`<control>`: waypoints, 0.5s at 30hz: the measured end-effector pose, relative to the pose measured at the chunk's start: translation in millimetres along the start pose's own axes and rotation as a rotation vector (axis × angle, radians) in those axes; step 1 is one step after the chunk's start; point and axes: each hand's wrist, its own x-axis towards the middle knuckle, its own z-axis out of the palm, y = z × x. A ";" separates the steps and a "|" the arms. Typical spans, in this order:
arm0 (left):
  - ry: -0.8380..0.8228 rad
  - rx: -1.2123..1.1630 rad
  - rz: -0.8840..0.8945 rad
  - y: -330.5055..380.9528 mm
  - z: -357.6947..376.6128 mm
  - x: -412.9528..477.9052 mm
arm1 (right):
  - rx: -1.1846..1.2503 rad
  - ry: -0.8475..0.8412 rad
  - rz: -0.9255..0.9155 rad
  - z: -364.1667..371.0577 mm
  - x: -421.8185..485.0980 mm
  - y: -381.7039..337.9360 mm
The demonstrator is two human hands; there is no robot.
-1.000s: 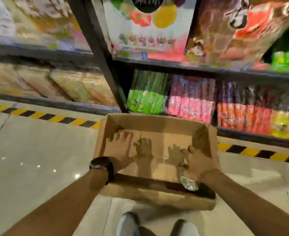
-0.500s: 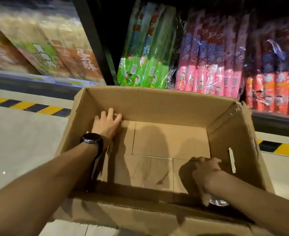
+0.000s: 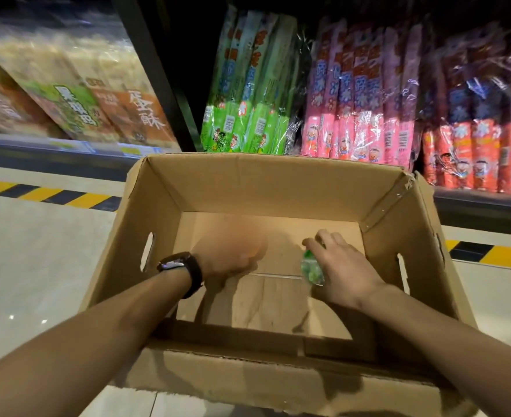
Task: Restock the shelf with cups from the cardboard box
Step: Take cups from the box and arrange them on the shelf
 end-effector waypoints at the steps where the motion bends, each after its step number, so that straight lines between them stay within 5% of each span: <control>1: 0.012 -0.001 0.005 0.6 5.8 0.3 | 0.017 0.046 0.002 1.1 -0.6 0.9; 5: 0.040 -0.054 -0.011 -5.2 17.0 -0.3 | 0.118 0.073 0.109 8.6 -4.7 7.9; 15: 0.075 -0.162 -0.014 -5.5 16.7 0.6 | 0.861 0.211 0.692 35.0 15.7 4.9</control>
